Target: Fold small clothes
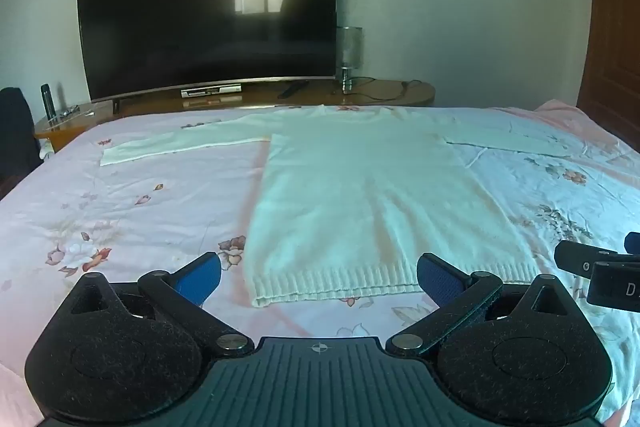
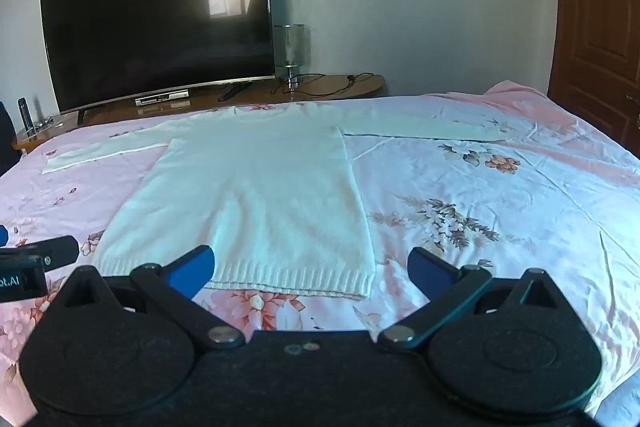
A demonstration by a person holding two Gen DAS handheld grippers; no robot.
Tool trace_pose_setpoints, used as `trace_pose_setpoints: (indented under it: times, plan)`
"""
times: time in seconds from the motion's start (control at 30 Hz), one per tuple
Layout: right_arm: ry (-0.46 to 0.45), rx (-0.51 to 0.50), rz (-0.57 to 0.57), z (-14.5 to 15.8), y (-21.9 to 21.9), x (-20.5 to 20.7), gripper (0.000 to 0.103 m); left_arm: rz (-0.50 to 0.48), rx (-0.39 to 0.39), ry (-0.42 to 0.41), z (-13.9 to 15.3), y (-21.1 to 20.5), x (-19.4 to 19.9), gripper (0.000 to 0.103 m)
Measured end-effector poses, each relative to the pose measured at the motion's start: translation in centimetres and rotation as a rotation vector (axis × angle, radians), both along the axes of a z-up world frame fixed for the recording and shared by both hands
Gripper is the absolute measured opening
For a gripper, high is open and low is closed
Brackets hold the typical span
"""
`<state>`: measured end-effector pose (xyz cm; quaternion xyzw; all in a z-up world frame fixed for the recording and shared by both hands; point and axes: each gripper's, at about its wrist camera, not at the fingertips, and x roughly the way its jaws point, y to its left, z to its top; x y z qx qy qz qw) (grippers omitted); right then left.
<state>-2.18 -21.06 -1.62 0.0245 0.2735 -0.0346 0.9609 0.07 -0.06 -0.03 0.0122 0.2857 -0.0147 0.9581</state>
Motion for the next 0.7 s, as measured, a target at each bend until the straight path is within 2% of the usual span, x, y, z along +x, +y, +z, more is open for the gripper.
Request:
trace_pose_setpoints:
  times: [0.03, 0.1, 0.33, 0.7]
  plan:
    - [-0.002, -0.002, -0.001, 0.0, 0.0, 0.0, 0.103, 0.016, 0.004, 0.009, 0.0, 0.1, 0.2, 0.103]
    - [-0.007, -0.003, -0.003, 0.1, 0.0, 0.0, 0.103, 0.015, -0.003, -0.026, 0.3, 0.5, -0.6, 0.103]
    - [-0.014, -0.014, -0.002, -0.6, 0.7, -0.1, 0.103, 0.011, -0.007, -0.007, 0.0, 0.4, -0.1, 0.103]
    - [0.003, -0.021, 0.008, 0.1, 1.0, 0.4, 0.103, 0.011, -0.015, -0.002, -0.1, 0.2, 0.1, 0.103]
